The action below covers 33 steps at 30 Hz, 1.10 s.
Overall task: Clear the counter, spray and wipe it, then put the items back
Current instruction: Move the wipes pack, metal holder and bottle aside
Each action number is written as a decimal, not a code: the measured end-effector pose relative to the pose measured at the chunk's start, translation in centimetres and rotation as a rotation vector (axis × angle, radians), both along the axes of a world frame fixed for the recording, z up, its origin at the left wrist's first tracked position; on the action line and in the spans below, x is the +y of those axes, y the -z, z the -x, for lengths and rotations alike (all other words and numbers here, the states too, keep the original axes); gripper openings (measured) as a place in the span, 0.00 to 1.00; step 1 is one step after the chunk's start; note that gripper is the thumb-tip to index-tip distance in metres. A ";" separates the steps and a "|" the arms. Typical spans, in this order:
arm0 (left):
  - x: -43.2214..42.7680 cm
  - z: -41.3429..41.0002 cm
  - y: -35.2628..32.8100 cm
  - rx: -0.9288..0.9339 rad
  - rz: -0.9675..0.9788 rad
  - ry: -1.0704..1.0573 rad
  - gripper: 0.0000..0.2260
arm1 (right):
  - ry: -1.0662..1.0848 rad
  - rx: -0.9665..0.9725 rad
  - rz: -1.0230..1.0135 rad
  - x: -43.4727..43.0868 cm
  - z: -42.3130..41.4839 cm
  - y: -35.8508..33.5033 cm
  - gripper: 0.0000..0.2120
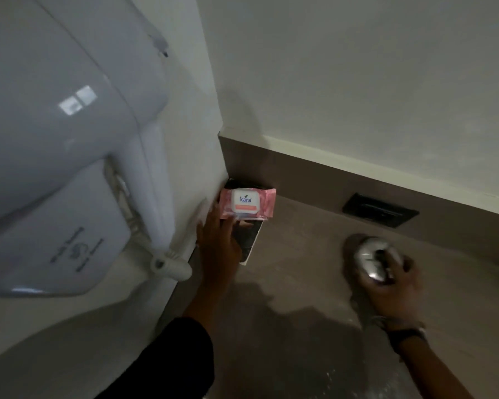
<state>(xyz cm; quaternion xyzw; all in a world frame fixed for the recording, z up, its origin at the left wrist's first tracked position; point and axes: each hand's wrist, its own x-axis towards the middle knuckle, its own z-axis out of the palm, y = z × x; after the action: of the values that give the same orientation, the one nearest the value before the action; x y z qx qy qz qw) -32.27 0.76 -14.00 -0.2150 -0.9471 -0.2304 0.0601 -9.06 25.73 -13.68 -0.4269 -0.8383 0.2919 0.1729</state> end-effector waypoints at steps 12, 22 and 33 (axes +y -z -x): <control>-10.1 -10.2 3.9 -0.277 -0.009 0.001 0.22 | -0.707 -0.154 -0.082 -17.4 17.2 1.2 0.35; -1.6 -13.7 2.1 -0.230 -0.071 0.259 0.24 | -0.429 0.012 -0.229 -6.9 3.0 0.2 0.22; 5.5 -16.9 4.6 -0.100 0.313 0.422 0.37 | 0.913 0.140 0.130 18.2 -14.8 -3.2 0.43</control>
<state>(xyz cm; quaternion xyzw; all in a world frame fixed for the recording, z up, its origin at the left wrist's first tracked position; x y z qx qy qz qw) -15.42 6.29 -18.56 -0.4027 -0.9072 -0.0991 -0.0699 5.75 43.88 -10.45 -0.7413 -0.5310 0.2659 0.3127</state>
